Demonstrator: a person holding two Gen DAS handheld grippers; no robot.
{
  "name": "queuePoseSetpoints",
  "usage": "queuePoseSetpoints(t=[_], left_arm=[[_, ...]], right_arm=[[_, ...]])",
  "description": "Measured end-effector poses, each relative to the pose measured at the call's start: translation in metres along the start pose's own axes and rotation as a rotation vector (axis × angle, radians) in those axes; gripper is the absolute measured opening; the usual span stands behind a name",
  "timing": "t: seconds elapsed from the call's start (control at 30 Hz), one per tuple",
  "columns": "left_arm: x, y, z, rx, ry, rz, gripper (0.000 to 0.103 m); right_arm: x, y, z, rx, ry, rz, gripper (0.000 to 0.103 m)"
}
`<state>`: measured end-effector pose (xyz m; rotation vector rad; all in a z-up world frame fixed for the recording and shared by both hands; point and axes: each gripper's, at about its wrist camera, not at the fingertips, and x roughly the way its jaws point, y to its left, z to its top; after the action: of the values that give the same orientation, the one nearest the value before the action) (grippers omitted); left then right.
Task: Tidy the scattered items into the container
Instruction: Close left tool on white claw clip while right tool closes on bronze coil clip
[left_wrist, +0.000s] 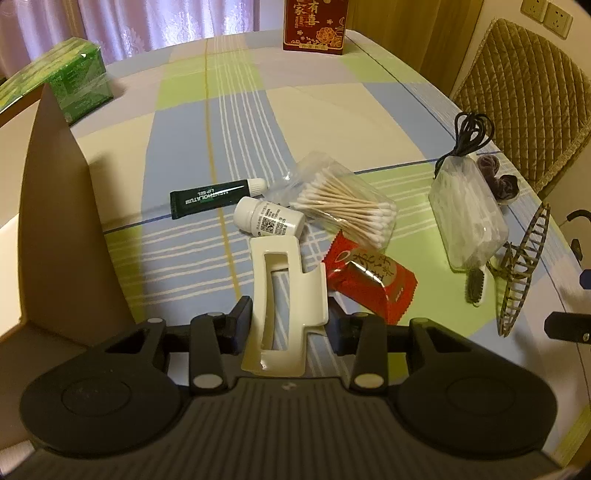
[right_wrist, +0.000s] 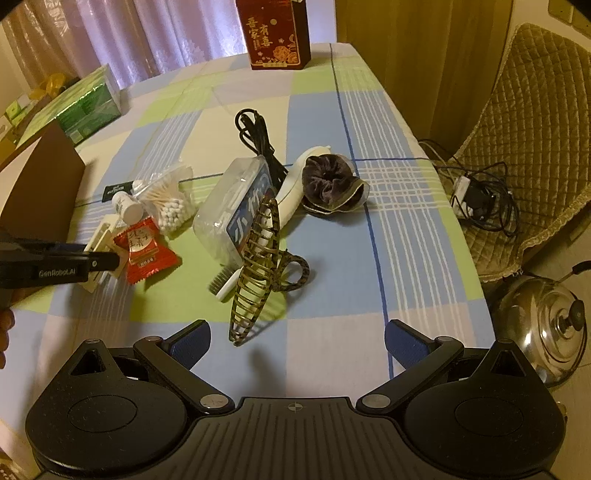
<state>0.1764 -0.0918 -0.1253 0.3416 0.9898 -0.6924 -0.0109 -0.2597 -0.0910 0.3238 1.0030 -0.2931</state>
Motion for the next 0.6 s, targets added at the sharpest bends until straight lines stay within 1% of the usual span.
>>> queuePoseSetpoints(t=[0.13,0.27,0.3,0.37,0.47,0.5,0.53,0.57,0.6], left_arm=[[-0.007,0.001,-0.010,-0.020,0.008,0.003,0.036],[-0.016,0.004,-0.022,-0.054,0.028,0.015,0.036],[-0.018,0.005,-0.025,-0.066,0.032,0.017,0.036],[-0.022,0.007,-0.029,-0.086,0.039,0.021,0.036],[-0.025,0.010,-0.034,-0.104,0.046,0.026,0.036],[-0.026,0.010,-0.035,-0.108,0.047,0.029,0.036],[-0.026,0.010,-0.035,-0.113,0.047,0.032,0.036],[-0.027,0.010,-0.035,-0.119,0.046,0.034,0.036],[-0.026,0.010,-0.035,-0.122,0.046,0.035,0.036]], right_arm=[[0.003,0.002,0.002,0.006,-0.017,0.003,0.103],[0.008,0.008,0.008,-0.014,-0.057,0.003,0.103],[0.009,0.009,0.010,-0.014,-0.069,0.004,0.096],[0.014,0.012,0.014,-0.012,-0.083,0.027,0.074],[0.023,0.014,0.019,0.003,-0.097,0.016,0.074],[0.025,0.016,0.020,-0.003,-0.110,0.014,0.070],[0.027,0.017,0.020,-0.009,-0.116,0.010,0.064],[0.029,0.018,0.021,-0.017,-0.113,0.014,0.046],[0.032,0.018,0.020,-0.020,-0.101,0.021,0.044]])
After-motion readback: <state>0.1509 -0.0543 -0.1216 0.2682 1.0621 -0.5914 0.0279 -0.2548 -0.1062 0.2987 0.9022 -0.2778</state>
